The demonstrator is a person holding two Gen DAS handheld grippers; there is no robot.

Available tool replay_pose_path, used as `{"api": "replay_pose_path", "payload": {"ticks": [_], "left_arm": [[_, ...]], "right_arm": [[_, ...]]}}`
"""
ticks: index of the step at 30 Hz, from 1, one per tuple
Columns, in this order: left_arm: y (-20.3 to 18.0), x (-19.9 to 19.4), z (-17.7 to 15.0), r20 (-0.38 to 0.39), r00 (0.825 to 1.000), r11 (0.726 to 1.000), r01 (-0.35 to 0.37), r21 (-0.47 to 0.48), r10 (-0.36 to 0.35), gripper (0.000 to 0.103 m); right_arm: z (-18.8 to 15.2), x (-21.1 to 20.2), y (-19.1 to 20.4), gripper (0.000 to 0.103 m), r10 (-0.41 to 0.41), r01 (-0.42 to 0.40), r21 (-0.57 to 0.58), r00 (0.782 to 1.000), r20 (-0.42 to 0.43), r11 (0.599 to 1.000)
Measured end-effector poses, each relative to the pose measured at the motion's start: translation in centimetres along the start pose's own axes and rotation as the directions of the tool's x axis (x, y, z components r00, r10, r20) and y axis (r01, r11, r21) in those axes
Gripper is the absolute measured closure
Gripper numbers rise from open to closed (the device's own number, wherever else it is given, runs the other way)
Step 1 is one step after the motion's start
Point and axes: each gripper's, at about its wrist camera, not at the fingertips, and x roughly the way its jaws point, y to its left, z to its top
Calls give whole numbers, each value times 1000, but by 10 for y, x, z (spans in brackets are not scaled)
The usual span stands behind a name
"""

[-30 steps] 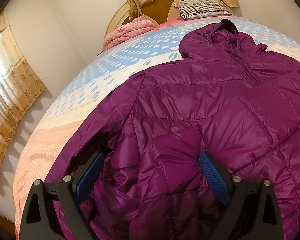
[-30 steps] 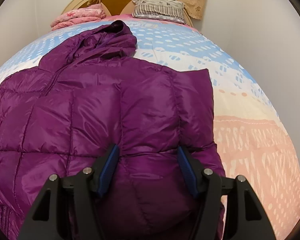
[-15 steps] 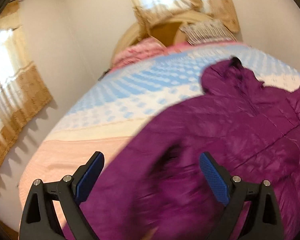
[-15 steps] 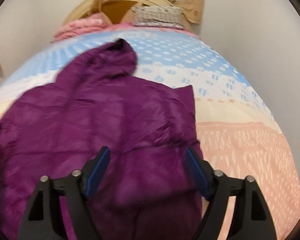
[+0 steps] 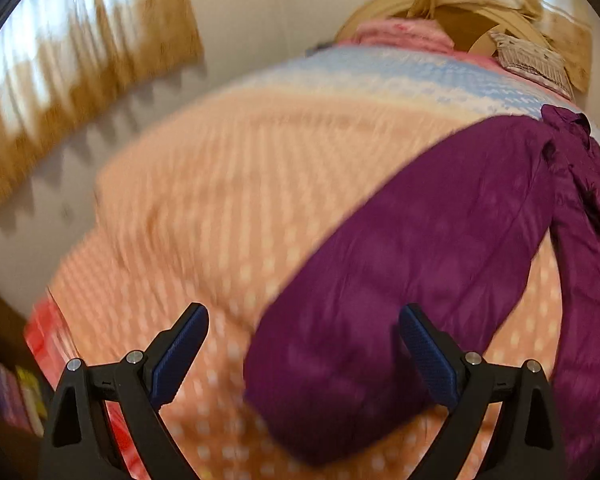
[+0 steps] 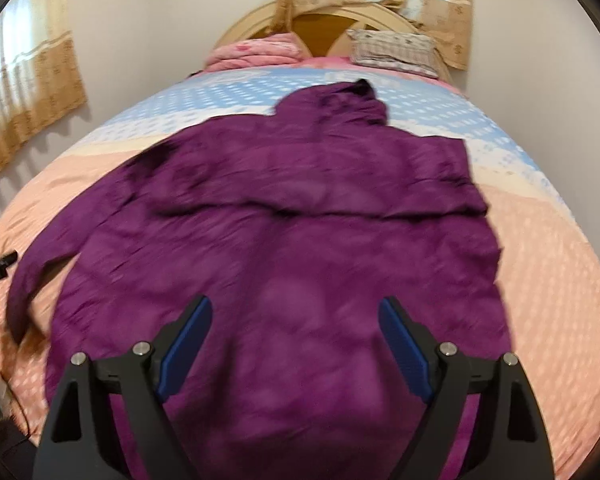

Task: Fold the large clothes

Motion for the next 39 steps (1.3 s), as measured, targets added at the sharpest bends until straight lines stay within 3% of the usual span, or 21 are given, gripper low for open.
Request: {"api": "replay_pose_path", "payload": {"ticks": [2,6,7,8,9,11,14,17,21,27,31,36,39], "left_arm": [[6,10,-4,-58,997,998,46,-37,-48,7],[1,16,-9,-80,986,988,141,-60,-145,8],[2,19,-11,-95,981,985,163,-64,-169,31],[3,19,-13,-98,965,969,236,-77,-243,56],[1,14,-13,-97,957,961,266,-74,-273,63],[-3,1,-8,-81,961,965,262,-30,-263,96],[-5,-35,8,21,980,980,197,30,-198,97],[-10,-63,31,149,975,985,152,88,-164,98],[-39,-92,66,265,952,982,120,143,-155,99],[-109,-112,101,353,906,950,135,281,-233,99],[-178,-124,103,338,879,903,199,381,-337,100],[-267,-145,79,303,825,810,280,515,-477,99],[-311,-149,66,272,810,765,299,570,-519,98]], "right_arm": [[-5,-4,15,16,18,-18,-14,1000,8,1000],[-9,-12,34,16,47,-46,-28,999,26,999],[-9,-13,36,16,53,-52,-42,998,31,998],[-10,-17,38,16,44,-42,-54,998,42,998],[-10,-18,37,15,33,-31,-51,998,52,998],[-9,-18,32,15,32,-30,-21,997,64,999],[-10,-18,18,15,11,-12,24,998,63,1000],[-10,-16,0,15,-16,13,58,998,59,998],[-10,-15,-23,15,-50,44,104,997,57,994],[-12,-19,-67,15,-160,150,148,986,56,977],[-15,-23,-101,15,-197,181,226,979,50,957],[-19,-29,-125,15,-210,190,280,976,47,941],[-20,-28,-130,15,-208,188,286,977,42,940]]}}
